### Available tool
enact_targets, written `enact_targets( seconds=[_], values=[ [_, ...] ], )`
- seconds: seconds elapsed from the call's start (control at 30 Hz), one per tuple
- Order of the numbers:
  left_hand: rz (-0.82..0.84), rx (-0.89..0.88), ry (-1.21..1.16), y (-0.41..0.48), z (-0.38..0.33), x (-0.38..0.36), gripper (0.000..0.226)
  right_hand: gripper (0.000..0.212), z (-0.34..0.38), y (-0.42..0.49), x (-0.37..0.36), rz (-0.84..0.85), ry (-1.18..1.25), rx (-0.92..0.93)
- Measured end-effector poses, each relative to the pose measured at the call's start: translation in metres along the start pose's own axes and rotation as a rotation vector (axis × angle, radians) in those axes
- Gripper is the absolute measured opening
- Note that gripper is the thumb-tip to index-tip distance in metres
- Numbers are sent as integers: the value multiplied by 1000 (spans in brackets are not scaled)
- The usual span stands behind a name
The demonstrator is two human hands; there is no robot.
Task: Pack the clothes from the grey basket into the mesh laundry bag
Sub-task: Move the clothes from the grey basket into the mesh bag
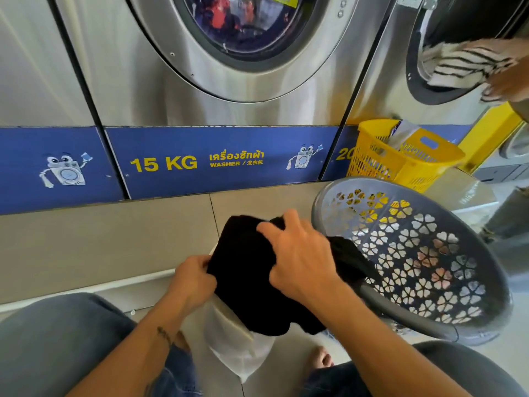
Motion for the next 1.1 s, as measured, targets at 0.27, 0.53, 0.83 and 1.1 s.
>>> enact_targets(
  seconds=[0.27,0.53,0.83,1.1],
  values=[
    [-3,-33,24,-5,1,9,53,51,43,-40,-130,384,44,67],
    [-29,-17,22,5,13,13,53,65,58,-57,-150,217,500,-13],
    [4,-96,99,8,14,-5,59,67,57,-88,-241,829,169,21],
    [-28,-72,170,18,24,-10,56,54,-13,-49,-212,432,984,-663]
  ],
)
Point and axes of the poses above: each hand's wrist, its own y-axis towards the middle knuckle, its own x-axis out of the back of the hand, z = x × y, the point moved 10 cm from there along y, towards the middle knuckle, and after that the axes turned 15 degrees about -z, right-handed, at the moved point
